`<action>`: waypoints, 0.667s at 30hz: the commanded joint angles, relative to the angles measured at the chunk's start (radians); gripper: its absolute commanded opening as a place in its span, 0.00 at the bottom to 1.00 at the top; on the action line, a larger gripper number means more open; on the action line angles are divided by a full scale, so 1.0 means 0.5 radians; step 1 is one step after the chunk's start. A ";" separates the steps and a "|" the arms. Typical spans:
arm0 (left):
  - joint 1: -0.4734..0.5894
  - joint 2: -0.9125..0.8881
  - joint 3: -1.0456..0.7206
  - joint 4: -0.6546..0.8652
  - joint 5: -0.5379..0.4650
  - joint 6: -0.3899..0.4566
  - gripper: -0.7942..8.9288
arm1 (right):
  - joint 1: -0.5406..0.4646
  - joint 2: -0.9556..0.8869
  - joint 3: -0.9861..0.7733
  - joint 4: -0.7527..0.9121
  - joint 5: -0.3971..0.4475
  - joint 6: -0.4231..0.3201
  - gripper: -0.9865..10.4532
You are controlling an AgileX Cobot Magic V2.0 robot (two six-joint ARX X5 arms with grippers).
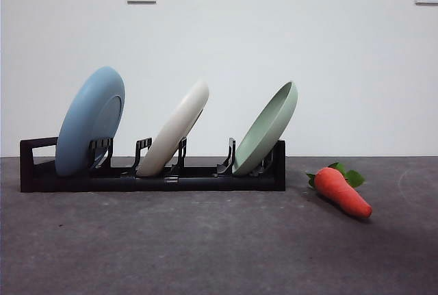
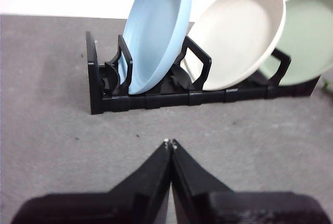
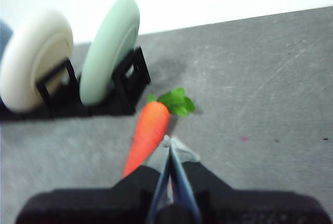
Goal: Take the green plate from the plate rack,put the plate on the table,take the carrot from the table,put the carrot in the plate
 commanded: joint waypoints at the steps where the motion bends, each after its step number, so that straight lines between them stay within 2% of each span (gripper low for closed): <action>1: 0.005 -0.008 -0.026 0.023 0.003 -0.253 0.08 | 0.004 0.002 -0.023 0.059 0.002 0.403 0.09; 4: 0.005 -0.008 -0.020 0.024 0.007 -0.322 0.08 | 0.004 0.002 -0.023 0.055 0.004 0.437 0.09; 8: 0.005 -0.008 0.043 0.024 0.107 -0.396 0.08 | 0.004 0.002 -0.022 0.059 0.001 0.461 0.09; 13: 0.004 -0.008 0.227 -0.022 0.157 -0.425 0.08 | 0.005 0.002 0.009 0.137 -0.030 0.639 0.08; 20: 0.003 0.111 0.612 -0.146 0.163 -0.425 0.08 | 0.005 0.095 0.318 0.139 -0.057 0.642 0.08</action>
